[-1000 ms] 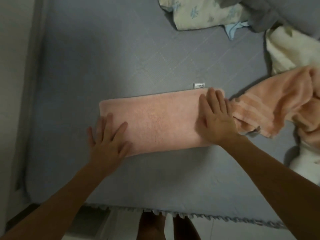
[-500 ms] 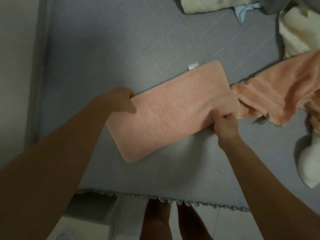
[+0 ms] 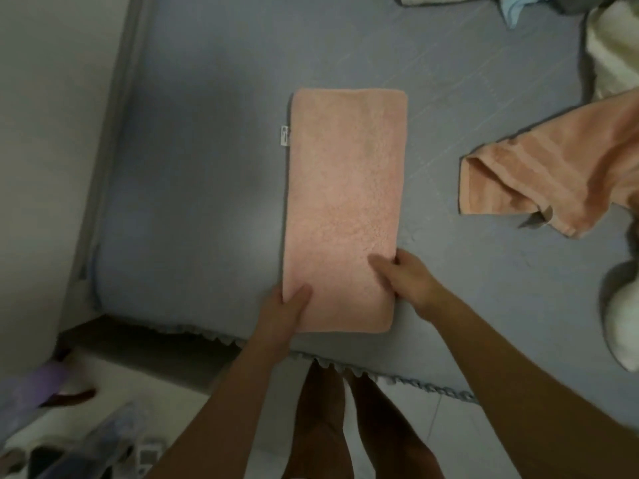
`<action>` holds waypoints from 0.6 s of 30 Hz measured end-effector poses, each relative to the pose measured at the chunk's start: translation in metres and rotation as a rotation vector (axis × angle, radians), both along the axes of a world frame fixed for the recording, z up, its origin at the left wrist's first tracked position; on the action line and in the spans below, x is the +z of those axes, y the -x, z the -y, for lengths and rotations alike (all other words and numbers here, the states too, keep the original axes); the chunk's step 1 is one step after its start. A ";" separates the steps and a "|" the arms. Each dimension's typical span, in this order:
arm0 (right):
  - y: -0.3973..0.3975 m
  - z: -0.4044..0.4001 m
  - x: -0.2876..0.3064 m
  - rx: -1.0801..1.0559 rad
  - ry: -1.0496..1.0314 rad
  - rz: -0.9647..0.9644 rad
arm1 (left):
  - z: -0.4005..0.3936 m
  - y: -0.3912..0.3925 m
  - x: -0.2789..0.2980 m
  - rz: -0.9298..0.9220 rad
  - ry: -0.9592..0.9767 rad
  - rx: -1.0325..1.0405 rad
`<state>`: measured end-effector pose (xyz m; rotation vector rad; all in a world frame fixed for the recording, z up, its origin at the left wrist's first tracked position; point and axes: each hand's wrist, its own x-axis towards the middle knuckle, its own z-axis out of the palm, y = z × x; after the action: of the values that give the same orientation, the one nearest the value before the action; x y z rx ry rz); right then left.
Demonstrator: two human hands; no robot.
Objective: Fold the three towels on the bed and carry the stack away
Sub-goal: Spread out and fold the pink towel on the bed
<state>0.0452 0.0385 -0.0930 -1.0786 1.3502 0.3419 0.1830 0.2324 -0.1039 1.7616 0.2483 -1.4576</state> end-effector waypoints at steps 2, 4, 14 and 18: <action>0.029 -0.035 0.006 0.003 -0.049 -0.006 | -0.007 0.015 0.005 0.002 0.002 0.036; 0.055 -0.055 0.014 -0.065 0.009 -0.039 | -0.016 0.026 0.015 -0.005 0.044 0.140; 0.086 -0.079 0.053 -0.080 -0.030 -0.048 | -0.065 0.071 0.055 -0.179 0.070 0.292; 0.071 -0.085 0.029 0.014 -0.011 -0.041 | -0.056 0.066 0.037 0.145 -0.145 0.088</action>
<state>-0.0253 0.1235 -0.0638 -1.0772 1.3765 0.3834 0.1169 0.2881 -0.0667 1.9383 0.3589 -1.2701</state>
